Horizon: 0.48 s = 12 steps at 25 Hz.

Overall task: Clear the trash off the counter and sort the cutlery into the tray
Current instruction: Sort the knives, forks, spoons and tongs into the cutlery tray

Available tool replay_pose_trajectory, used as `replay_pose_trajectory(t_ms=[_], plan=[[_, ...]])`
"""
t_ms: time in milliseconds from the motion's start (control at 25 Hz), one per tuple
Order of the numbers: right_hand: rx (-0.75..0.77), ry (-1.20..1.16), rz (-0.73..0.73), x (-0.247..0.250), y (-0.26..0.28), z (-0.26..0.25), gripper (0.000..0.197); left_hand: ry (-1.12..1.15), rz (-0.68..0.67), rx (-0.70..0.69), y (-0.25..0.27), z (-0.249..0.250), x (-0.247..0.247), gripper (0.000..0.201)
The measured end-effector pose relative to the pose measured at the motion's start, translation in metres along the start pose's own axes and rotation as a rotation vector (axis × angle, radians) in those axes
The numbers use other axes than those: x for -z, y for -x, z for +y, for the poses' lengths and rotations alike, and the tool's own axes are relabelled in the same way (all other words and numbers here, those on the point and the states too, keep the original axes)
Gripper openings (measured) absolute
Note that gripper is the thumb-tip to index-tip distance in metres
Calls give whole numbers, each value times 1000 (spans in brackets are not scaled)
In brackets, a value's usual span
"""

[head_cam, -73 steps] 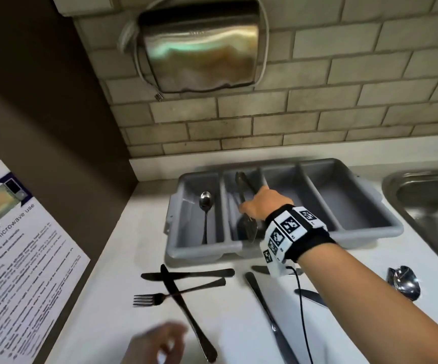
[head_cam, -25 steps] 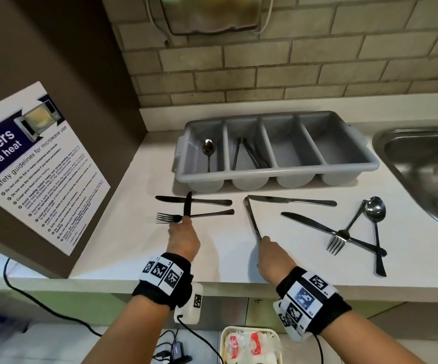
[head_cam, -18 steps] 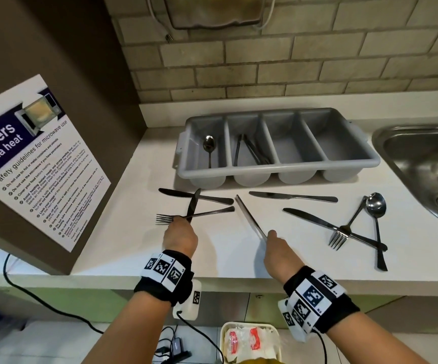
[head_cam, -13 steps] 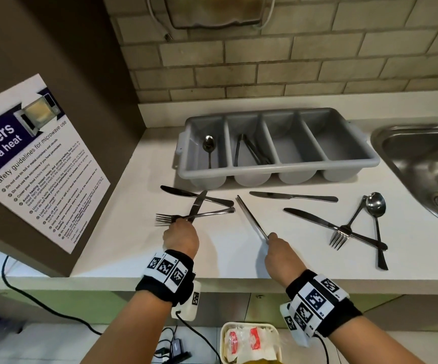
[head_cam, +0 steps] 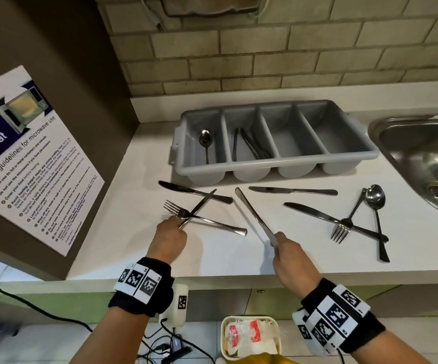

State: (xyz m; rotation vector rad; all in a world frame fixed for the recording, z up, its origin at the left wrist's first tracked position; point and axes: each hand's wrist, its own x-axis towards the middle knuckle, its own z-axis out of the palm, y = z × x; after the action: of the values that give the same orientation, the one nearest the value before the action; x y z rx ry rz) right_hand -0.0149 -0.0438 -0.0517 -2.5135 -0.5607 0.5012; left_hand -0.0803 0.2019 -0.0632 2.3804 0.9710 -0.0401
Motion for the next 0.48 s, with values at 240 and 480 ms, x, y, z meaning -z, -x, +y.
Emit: replay_pose_trajectory(t_ms=[240, 480], plan=[[28, -37, 56, 0, -4, -10, 18, 108, 49, 105, -12, -1, 19, 38], [134, -91, 60, -6, -4, -24, 12, 149, 139, 71, -14, -14, 34, 43]])
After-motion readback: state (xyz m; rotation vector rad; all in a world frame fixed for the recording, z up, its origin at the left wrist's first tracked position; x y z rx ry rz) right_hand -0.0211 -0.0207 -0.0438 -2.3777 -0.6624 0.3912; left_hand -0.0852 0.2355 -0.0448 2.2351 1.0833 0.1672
